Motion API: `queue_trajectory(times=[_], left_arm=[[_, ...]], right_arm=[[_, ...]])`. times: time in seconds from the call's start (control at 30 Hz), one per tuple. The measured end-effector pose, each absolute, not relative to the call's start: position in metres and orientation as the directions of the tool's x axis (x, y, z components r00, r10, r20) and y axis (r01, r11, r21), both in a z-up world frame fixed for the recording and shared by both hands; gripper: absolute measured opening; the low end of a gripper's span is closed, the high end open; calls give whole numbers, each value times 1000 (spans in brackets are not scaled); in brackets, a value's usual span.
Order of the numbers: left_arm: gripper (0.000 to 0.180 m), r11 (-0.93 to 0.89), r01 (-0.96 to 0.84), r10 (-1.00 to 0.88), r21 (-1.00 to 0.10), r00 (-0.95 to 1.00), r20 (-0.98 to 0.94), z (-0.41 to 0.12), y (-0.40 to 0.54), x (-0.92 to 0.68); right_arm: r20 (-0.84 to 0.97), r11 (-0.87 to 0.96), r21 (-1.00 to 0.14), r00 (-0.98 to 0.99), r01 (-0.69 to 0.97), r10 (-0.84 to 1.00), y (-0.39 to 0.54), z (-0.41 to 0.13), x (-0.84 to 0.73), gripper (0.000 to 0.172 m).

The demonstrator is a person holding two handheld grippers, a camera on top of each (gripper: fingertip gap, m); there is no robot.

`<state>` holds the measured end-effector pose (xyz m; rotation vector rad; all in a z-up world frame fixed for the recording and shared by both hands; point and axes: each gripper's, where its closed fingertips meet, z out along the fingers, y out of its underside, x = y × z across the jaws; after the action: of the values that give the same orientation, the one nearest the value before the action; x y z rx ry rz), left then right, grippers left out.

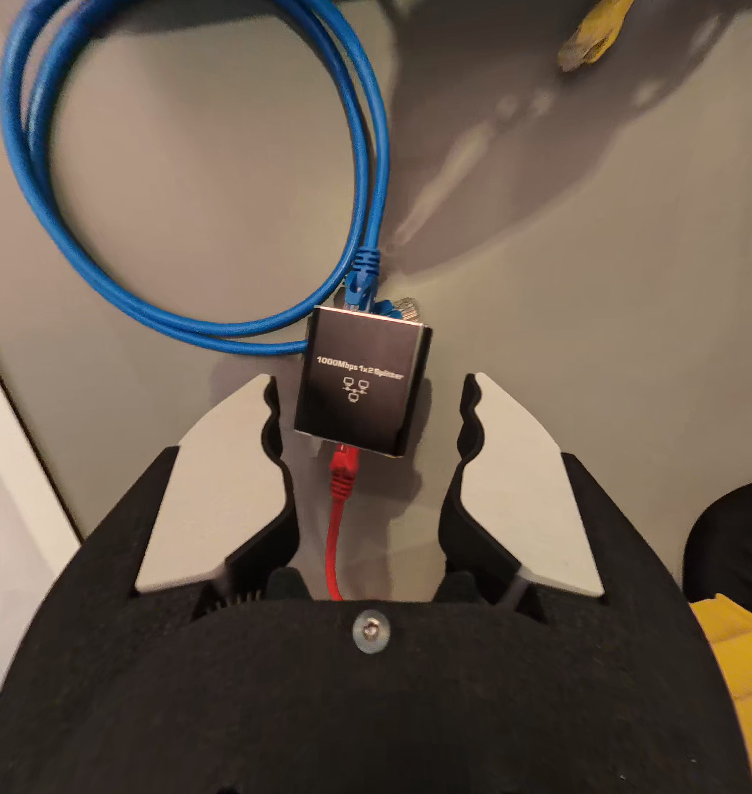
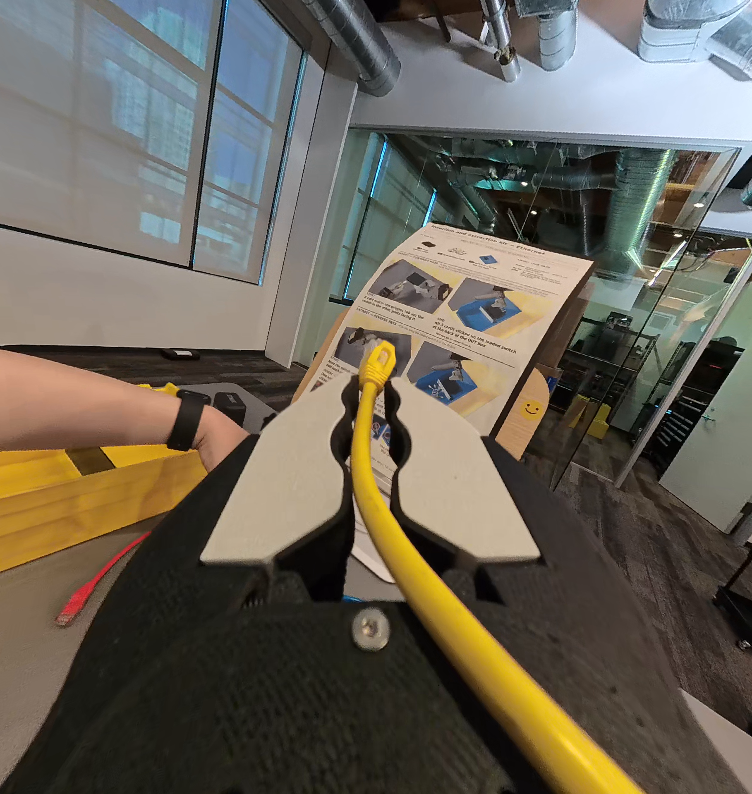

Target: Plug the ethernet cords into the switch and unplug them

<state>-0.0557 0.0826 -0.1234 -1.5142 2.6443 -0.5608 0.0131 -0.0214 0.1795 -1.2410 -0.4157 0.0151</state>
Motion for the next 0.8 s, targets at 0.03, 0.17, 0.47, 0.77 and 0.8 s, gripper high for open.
queue_trajectory(times=[0.03, 0.17, 0.47, 0.77, 0.8], left_arm=[[81, 459, -831, -840, -316, -522, 152, -128, 84, -56], [78, 426, -850, -841, -309, -498, 210, -138, 86, -58], [66, 394, -864, -860, -314, -467, 207, -151, 86, -56], [66, 375, -877, -877, -300, -441, 192, -153, 82, -57], [66, 377, -878, -880, -296, -439, 182, -153, 82, -57]], right_arm=[[299, 329, -920, 925, 214, 234, -20, 178, 14, 12], [295, 322, -922, 928, 214, 228, -17, 176, 19, 12], [284, 301, -930, 932, 211, 226, -13, 173, 25, 12], [302, 285, -929, 927, 235, 221, -10, 169, 23, 8], [304, 264, -934, 921, 239, 243, -8, 164, 20, 8]])
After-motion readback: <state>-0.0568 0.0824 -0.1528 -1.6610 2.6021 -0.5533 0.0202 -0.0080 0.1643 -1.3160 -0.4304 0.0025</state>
